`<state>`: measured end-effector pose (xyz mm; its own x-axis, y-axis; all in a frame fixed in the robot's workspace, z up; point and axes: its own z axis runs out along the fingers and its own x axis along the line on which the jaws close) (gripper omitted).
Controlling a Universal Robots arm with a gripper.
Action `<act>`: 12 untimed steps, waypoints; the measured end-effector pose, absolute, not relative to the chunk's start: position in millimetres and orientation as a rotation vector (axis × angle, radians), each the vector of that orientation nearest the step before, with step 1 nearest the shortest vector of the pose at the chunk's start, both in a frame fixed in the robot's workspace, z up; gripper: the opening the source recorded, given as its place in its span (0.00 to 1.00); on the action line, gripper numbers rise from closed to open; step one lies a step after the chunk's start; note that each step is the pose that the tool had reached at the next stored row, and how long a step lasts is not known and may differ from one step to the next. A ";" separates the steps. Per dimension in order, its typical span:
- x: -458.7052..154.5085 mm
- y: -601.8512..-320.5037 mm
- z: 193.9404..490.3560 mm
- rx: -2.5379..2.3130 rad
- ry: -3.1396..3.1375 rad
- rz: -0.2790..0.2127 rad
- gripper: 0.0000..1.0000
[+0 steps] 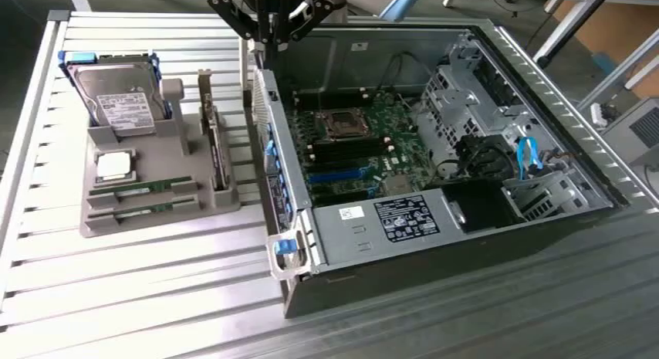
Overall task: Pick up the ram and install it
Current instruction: 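Reach for the ram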
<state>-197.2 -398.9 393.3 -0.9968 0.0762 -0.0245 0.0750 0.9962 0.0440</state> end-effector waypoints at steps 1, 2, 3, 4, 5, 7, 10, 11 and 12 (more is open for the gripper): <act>-197.2 -398.9 393.3 0.118 3.113 0.067 0.11; -197.3 -398.9 393.3 0.118 3.113 0.067 0.11; -197.2 -398.9 393.3 0.118 3.113 0.067 0.11; -197.3 -398.9 393.3 0.118 3.112 0.067 0.11; -197.3 -398.9 393.3 0.118 3.113 0.067 0.11; -197.3 -398.9 393.3 0.118 3.112 0.067 0.11; -198.5 -399.0 393.3 0.118 3.112 0.067 0.11; -205.2 -398.9 393.3 0.118 3.113 0.067 0.11; -212.3 -398.9 393.3 0.118 3.113 0.067 0.11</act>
<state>-212.3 -398.9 393.3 -0.9968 0.0762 -0.0244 0.0751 0.9962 0.0440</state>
